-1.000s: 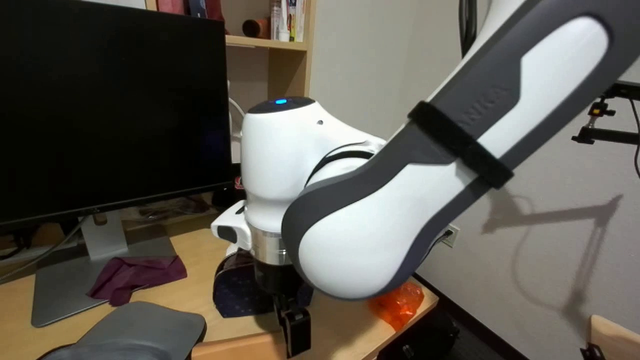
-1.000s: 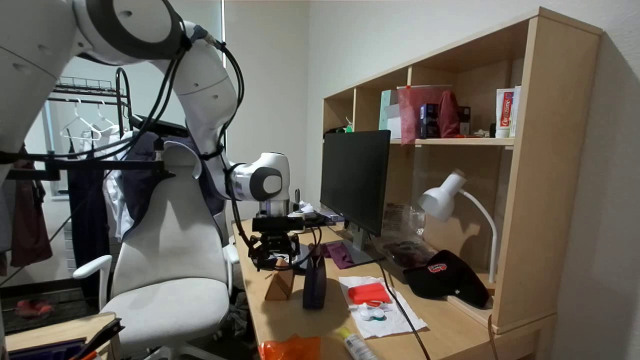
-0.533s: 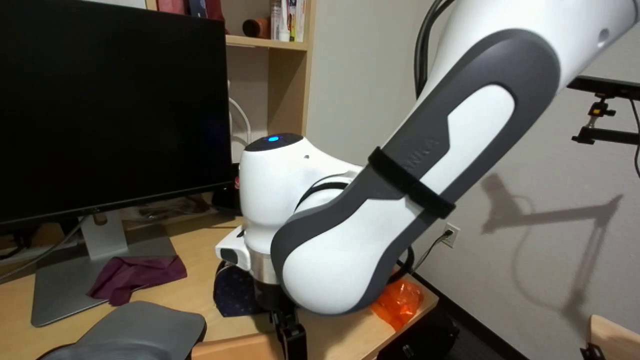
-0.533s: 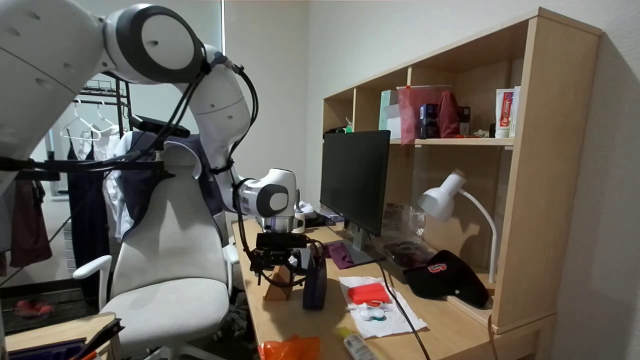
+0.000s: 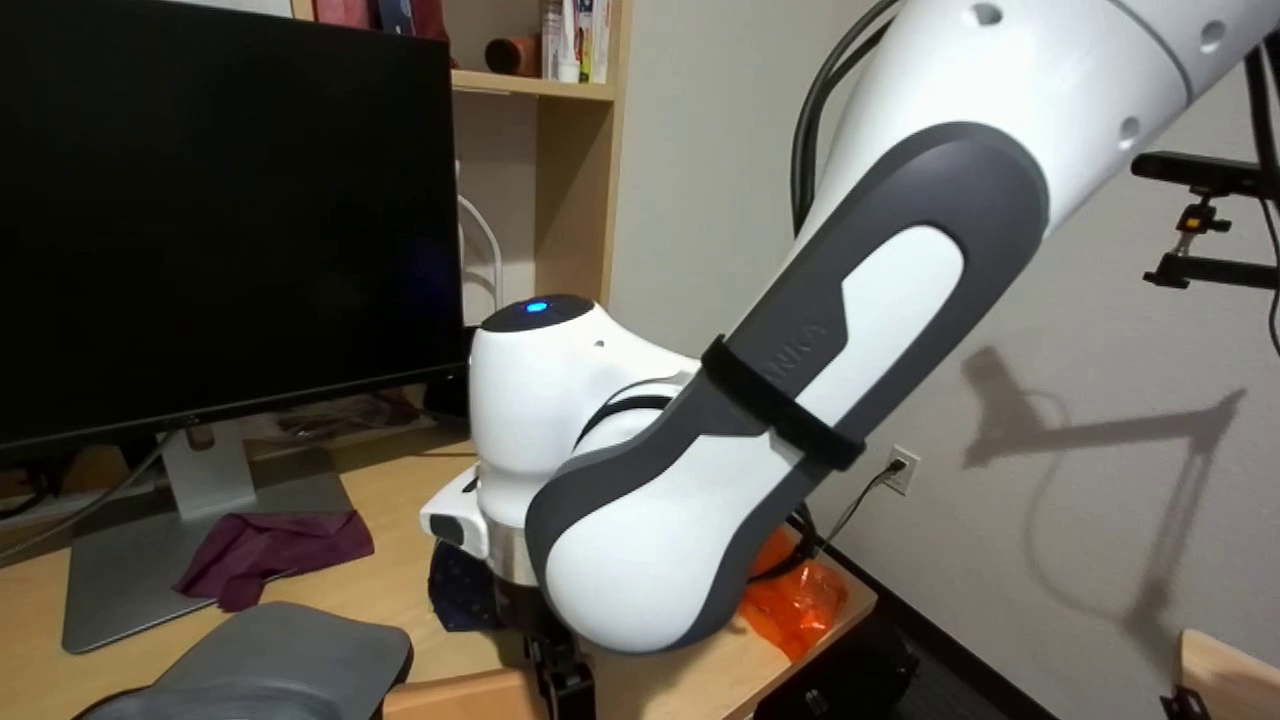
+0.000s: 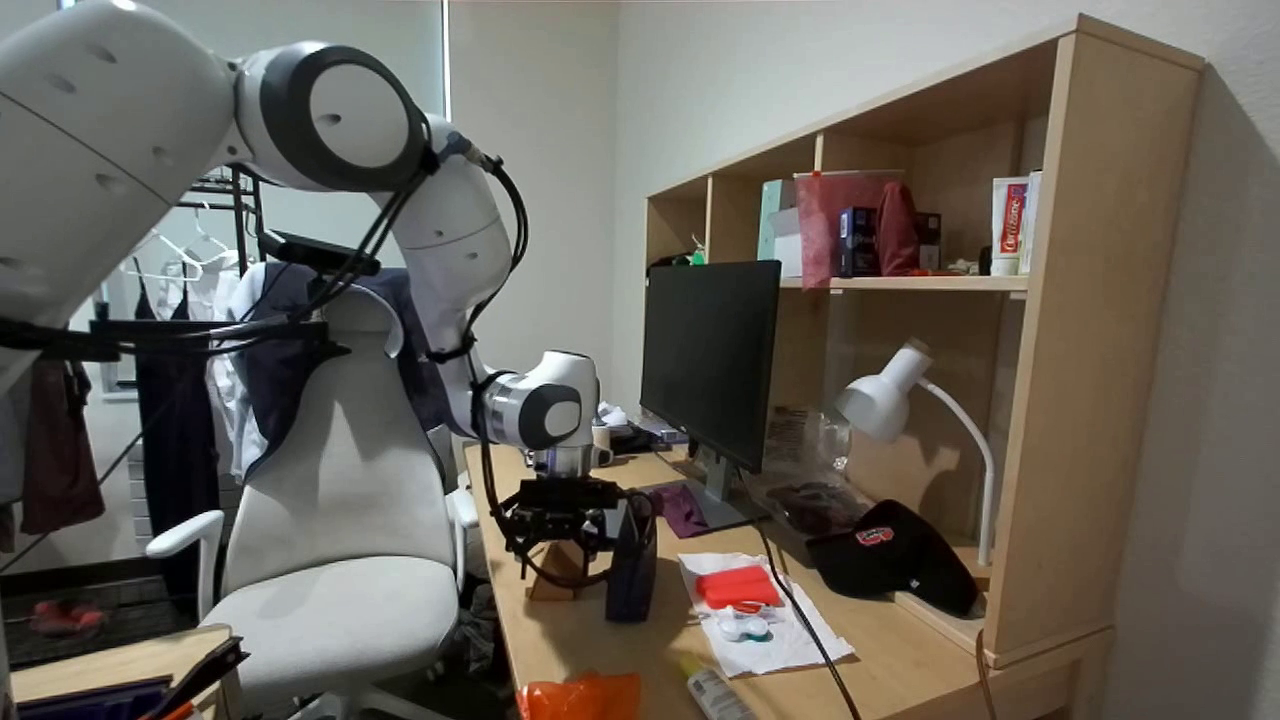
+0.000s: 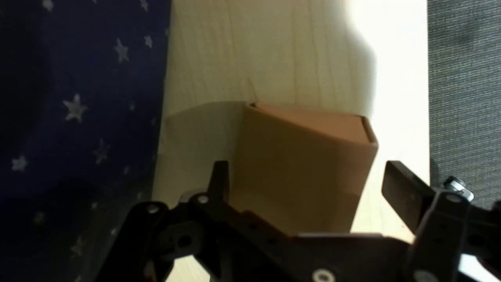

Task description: Move the brown case away from the cap then take the hair ribbon out of the purse and put it on the desk

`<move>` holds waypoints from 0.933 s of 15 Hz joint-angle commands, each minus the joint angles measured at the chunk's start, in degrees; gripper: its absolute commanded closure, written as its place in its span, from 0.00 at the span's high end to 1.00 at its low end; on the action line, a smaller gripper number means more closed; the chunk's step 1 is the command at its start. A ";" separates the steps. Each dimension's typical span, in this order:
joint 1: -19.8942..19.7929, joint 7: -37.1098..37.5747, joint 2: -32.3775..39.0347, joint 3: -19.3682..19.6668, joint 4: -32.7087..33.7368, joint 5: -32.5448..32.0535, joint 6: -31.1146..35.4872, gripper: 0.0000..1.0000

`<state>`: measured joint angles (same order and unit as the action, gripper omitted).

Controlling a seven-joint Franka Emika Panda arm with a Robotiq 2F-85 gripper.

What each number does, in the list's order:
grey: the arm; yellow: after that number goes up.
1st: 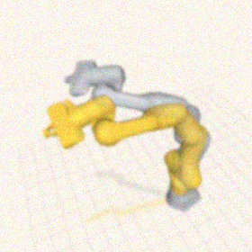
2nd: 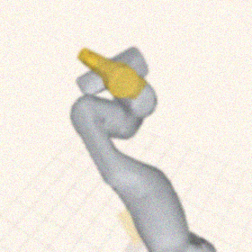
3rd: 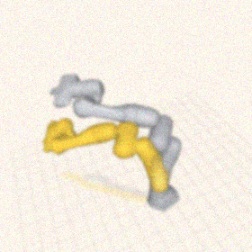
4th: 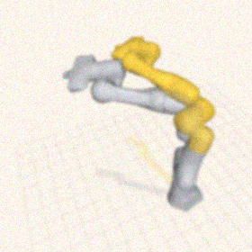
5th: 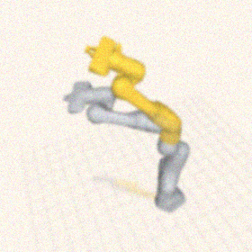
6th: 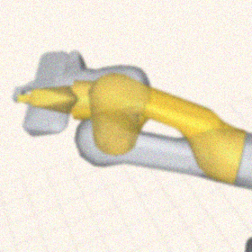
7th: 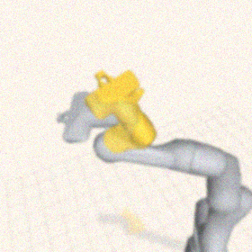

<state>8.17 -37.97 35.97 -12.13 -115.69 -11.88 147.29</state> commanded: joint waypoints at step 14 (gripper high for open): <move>-3.65 -3.85 0.12 -3.38 -0.27 0.91 1.73 0.38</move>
<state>6.93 -39.46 37.32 -13.29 -114.09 -11.87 147.18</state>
